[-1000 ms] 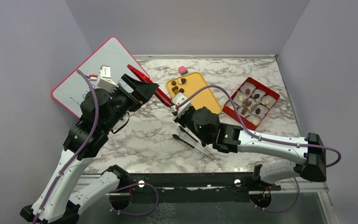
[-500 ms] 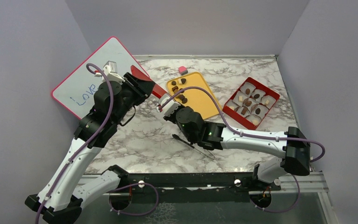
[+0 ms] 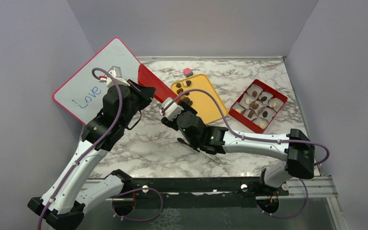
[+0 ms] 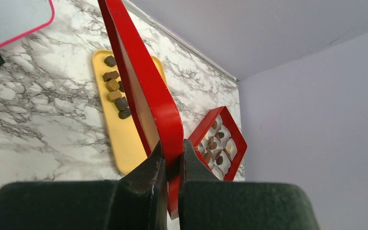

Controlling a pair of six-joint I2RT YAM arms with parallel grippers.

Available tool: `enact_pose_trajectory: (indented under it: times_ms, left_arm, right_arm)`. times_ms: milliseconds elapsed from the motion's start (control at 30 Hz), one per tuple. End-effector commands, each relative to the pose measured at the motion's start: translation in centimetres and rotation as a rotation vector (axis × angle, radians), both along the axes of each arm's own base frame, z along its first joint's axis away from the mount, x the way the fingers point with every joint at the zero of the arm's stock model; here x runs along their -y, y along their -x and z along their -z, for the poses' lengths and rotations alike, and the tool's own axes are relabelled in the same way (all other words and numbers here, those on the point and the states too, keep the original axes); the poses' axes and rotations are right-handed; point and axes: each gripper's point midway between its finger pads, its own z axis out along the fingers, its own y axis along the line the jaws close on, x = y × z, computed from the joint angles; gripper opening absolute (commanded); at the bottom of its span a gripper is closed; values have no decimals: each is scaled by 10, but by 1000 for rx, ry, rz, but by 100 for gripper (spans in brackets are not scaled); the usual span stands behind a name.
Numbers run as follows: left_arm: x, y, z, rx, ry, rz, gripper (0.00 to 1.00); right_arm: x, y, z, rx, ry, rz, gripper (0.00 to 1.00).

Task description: Pack the chocolate

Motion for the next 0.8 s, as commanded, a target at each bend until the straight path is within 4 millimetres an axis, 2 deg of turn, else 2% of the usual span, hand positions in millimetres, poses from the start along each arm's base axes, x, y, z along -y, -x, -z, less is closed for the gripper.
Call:
enact_pose_trajectory:
  times_ms: [0,133,300,533,767]
  left_arm:
    - [-2,5,-34,142,56,16,0]
    - [0,13,-44,216,66,56,0]
    - [7,27,-59,334,58,146,0]
    - [40,69,-78,517,60,436,0]
    - [43,103,-89,610,22,562,0]
  right_arm:
    - [-12,40,-7,-201,-158,-191,82]
    - [-15,74,-27,-326,-267,-367,98]
    - [1,84,-52,-460,-405,-493,100]
    - [31,62,-83,-622,-568,-511,100]
    - [73,29,-97,-641,-655,-488,100]
